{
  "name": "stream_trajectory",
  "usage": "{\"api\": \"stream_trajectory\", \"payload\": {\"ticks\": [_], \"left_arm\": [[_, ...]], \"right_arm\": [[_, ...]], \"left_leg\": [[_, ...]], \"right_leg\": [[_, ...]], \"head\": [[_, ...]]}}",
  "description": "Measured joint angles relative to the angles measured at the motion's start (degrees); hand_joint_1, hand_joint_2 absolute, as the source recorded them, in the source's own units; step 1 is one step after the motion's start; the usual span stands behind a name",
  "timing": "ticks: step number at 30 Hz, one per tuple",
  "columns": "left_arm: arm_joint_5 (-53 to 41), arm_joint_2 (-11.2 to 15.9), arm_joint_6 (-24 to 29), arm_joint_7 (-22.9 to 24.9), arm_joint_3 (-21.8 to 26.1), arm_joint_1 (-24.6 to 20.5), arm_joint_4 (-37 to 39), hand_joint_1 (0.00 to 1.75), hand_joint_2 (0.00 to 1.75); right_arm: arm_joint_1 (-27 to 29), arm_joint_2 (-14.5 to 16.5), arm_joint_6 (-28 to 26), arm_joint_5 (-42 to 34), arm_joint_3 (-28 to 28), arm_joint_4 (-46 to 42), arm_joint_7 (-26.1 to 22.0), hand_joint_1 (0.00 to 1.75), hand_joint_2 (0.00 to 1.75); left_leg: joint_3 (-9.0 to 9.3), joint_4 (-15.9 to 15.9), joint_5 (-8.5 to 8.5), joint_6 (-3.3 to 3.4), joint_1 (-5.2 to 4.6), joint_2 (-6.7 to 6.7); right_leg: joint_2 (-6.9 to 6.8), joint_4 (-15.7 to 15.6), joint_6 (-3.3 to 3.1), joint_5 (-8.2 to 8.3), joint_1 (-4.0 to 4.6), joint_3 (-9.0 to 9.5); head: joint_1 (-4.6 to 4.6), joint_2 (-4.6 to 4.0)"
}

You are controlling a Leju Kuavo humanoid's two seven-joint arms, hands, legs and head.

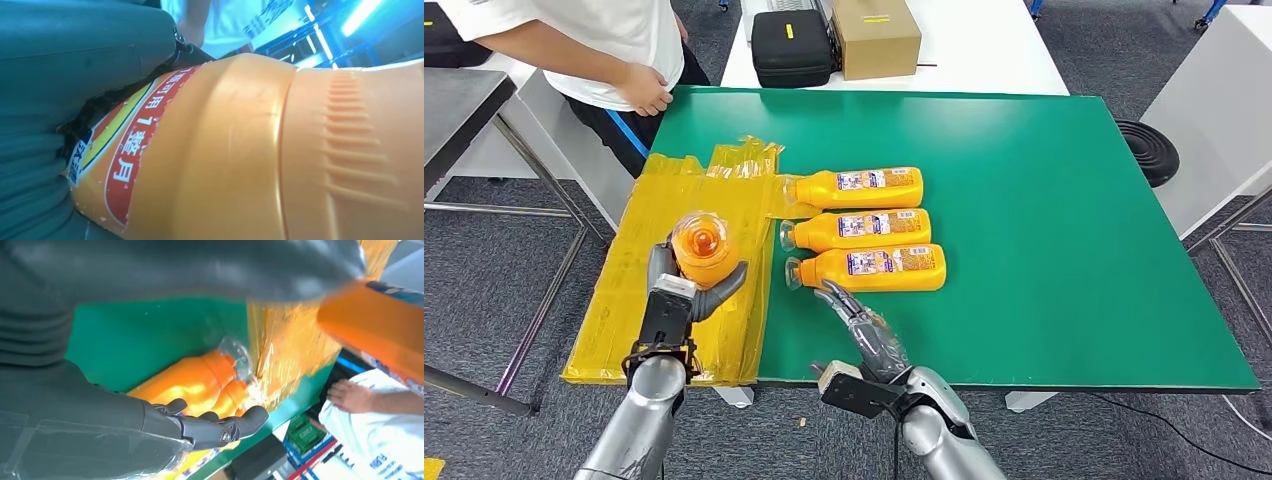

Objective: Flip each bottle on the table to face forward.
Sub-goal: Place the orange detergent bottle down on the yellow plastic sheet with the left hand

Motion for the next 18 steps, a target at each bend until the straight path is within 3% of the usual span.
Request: {"api": "stream_trajectory", "payload": {"ticks": [4, 7, 11, 14, 18], "left_arm": [[-13.85, 2.06, 1.79, 4.81, 0.07, -2.50, -0.41, 1.75, 1.75], [-24.89, 4.94, -1.47, 9.45, -0.29, -5.96, -0.85, 1.75, 1.75], [-33.62, 9.61, -12.11, 13.03, -2.38, -13.47, 0.00, 1.75, 1.75], [-38.35, 12.93, -21.77, 12.67, -6.32, -20.50, 4.40, 1.75, 1.75], [-41.61, 15.01, -28.32, 10.00, -14.07, -28.26, 14.43, 1.75, 1.75]], "right_arm": [[1.37, -0.37, 0.00, 0.10, -0.92, -3.07, 0.15, 0.00, 0.00], [2.07, -0.55, 0.03, -0.37, -2.08, -5.29, 0.02, 0.00, 0.00], [2.79, -0.79, 0.34, -2.02, -4.12, -8.43, -0.87, 0.00, 0.00], [3.10, -0.75, 0.69, -2.99, -5.86, -10.84, -1.30, 0.00, 0.00], [3.55, -0.62, 0.95, -3.81, -8.19, -14.38, -1.52, 0.00, 1.75]], "left_leg": [[0.01, 0.00, 0.01, 0.00, 0.01, 0.01], [0.02, 0.00, 0.04, 0.00, 0.03, 0.01], [0.02, 0.00, 0.12, 0.05, 0.04, 0.02], [0.02, 0.01, 0.14, 0.06, 0.03, 0.02], [0.02, 0.02, 0.15, 0.07, 0.01, 0.02]], "right_leg": [[0.00, 0.00, 0.00, 0.00, 0.01, -0.01], [0.01, 0.01, -0.01, 0.01, 0.02, -0.02], [0.00, 0.02, -0.02, 0.04, 0.02, -0.03], [-0.01, 0.02, -0.02, 0.08, 0.00, -0.01], [0.01, 0.02, -0.12, 0.15, -0.02, -0.02]], "head": [[-0.01, 0.00], [0.00, 0.00], [0.01, 0.00], [0.01, 0.00], [0.01, 0.00]]}}
